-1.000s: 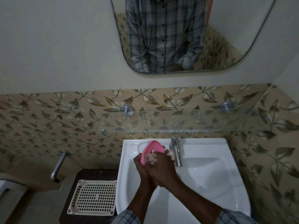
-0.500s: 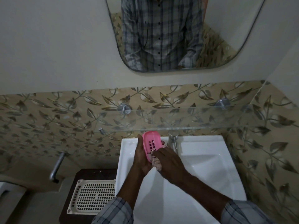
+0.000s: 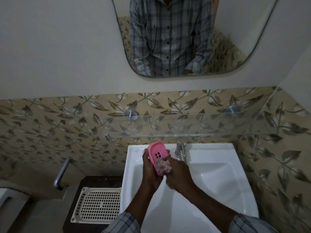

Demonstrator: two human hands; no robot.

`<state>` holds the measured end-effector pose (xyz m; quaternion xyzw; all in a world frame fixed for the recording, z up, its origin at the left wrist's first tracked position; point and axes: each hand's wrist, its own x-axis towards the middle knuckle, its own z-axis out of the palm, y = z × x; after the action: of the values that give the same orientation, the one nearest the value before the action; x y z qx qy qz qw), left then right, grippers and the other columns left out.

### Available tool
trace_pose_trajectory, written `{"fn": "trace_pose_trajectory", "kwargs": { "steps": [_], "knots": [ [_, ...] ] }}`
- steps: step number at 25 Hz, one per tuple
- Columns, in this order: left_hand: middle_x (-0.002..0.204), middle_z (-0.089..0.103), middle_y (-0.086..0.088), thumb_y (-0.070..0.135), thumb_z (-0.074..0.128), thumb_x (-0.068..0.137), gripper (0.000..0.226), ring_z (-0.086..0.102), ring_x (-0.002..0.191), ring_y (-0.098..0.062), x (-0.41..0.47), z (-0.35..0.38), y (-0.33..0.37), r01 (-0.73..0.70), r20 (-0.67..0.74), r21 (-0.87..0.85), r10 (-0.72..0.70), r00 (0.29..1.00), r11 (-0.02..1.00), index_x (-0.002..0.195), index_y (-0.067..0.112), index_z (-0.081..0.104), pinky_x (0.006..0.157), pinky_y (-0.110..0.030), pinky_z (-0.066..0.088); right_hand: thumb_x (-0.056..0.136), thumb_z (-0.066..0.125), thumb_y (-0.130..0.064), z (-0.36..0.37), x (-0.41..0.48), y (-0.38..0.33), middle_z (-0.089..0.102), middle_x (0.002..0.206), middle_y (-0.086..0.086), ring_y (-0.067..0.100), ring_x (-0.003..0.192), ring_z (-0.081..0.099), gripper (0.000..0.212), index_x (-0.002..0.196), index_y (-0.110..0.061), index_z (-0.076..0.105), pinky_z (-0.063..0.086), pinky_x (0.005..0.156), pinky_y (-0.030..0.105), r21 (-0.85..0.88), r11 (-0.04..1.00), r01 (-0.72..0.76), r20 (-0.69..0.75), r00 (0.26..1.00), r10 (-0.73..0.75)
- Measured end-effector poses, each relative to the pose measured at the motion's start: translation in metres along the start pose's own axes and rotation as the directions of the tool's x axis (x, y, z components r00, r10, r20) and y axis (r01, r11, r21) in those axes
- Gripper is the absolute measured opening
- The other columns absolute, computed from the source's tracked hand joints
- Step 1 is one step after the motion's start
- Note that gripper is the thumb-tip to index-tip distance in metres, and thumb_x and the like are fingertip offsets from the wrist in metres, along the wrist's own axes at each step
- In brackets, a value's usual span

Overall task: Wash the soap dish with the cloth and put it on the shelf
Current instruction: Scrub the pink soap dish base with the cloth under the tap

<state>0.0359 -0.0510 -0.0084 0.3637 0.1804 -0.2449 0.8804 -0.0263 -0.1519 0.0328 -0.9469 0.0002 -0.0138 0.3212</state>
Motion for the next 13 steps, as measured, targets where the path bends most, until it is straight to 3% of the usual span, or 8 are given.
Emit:
{"fn": "trace_pose_trajectory", "kwargs": {
  "steps": [3, 4, 5, 6, 8, 10, 13],
  "knots": [
    [0.113, 0.066, -0.024, 0.063, 0.034, 0.095, 0.078, 0.064, 0.102, -0.034, 0.0, -0.003, 0.001, -0.056, 0.016, 0.082, 0.055, 0.998, 0.995, 0.133, -0.001, 0.057, 0.094, -0.044, 0.05, 0.08, 0.066, -0.004, 0.002, 0.002, 0.002, 0.074, 0.105, 0.009, 0.029, 0.091, 0.071, 0.029, 0.108, -0.011, 0.067, 0.059, 0.076, 0.034, -0.187, 0.968, 0.166, -0.061, 0.982, -0.18],
    [0.115, 0.067, -0.025, 0.064, 0.033, 0.095, 0.08, 0.064, 0.104, -0.036, -0.003, -0.003, -0.002, -0.064, -0.002, 0.104, 0.064, 0.998, 0.993, 0.133, -0.002, 0.057, 0.095, -0.044, 0.05, 0.08, 0.065, -0.008, 0.001, 0.003, -0.001, 0.074, 0.102, 0.009, 0.029, 0.089, 0.071, 0.025, 0.104, -0.011, 0.068, 0.059, 0.076, 0.035, -0.145, 0.985, 0.091, -0.021, 0.995, -0.095],
    [0.119, 0.067, -0.025, 0.066, 0.033, 0.094, 0.082, 0.064, 0.109, -0.038, -0.006, -0.003, -0.007, -0.077, -0.015, 0.133, 0.079, 0.997, 0.988, 0.133, -0.003, 0.058, 0.096, -0.045, 0.051, 0.08, 0.064, -0.013, -0.003, 0.007, -0.009, 0.075, 0.098, 0.009, 0.028, 0.088, 0.071, 0.02, 0.099, -0.012, 0.07, 0.06, 0.076, 0.036, 0.005, 0.997, -0.073, -0.001, 0.997, 0.073],
    [0.124, 0.066, -0.025, 0.067, 0.033, 0.094, 0.082, 0.064, 0.115, -0.039, -0.007, -0.004, -0.013, -0.091, -0.006, 0.156, 0.093, 0.996, 0.984, 0.133, -0.001, 0.058, 0.098, -0.044, 0.053, 0.081, 0.064, -0.014, -0.007, 0.015, -0.015, 0.076, 0.094, 0.01, 0.027, 0.086, 0.073, 0.015, 0.093, -0.013, 0.072, 0.061, 0.076, 0.037, 0.267, 0.925, -0.269, 0.074, 0.963, 0.258],
    [0.132, 0.064, -0.022, 0.065, 0.031, 0.095, 0.076, 0.061, 0.123, -0.036, -0.011, -0.012, -0.021, -0.135, 0.026, 0.165, 0.133, 0.991, 0.977, 0.135, 0.006, 0.059, 0.097, -0.044, 0.054, 0.081, 0.063, -0.002, -0.016, 0.034, -0.017, 0.077, 0.092, 0.015, 0.029, 0.085, 0.074, 0.019, 0.09, -0.011, 0.076, 0.061, 0.079, 0.041, 0.726, 0.506, -0.466, 0.26, 0.867, 0.425],
    [0.13, 0.066, -0.02, 0.066, 0.029, 0.095, 0.075, 0.062, 0.12, -0.038, -0.012, -0.015, -0.011, -0.156, 0.017, 0.13, 0.155, 0.988, 0.979, 0.134, 0.01, 0.059, 0.092, -0.045, 0.056, 0.081, 0.056, 0.012, -0.032, 0.043, -0.006, 0.075, 0.095, 0.021, 0.036, 0.088, 0.072, 0.028, 0.103, 0.002, 0.073, 0.059, 0.085, 0.048, 0.849, 0.187, -0.493, 0.389, 0.825, 0.409],
    [0.106, 0.071, -0.02, 0.07, 0.033, 0.093, 0.076, 0.067, 0.096, -0.034, -0.01, -0.031, 0.005, -0.183, -0.095, 0.093, 0.192, 0.977, 0.979, 0.128, 0.01, 0.062, 0.083, -0.044, 0.056, 0.082, 0.049, 0.01, -0.049, 0.038, 0.011, 0.072, 0.097, 0.028, 0.038, 0.085, 0.071, 0.029, 0.105, 0.008, 0.067, 0.059, 0.081, 0.047, 0.859, 0.01, -0.511, 0.481, 0.816, 0.321]
  ]
}}
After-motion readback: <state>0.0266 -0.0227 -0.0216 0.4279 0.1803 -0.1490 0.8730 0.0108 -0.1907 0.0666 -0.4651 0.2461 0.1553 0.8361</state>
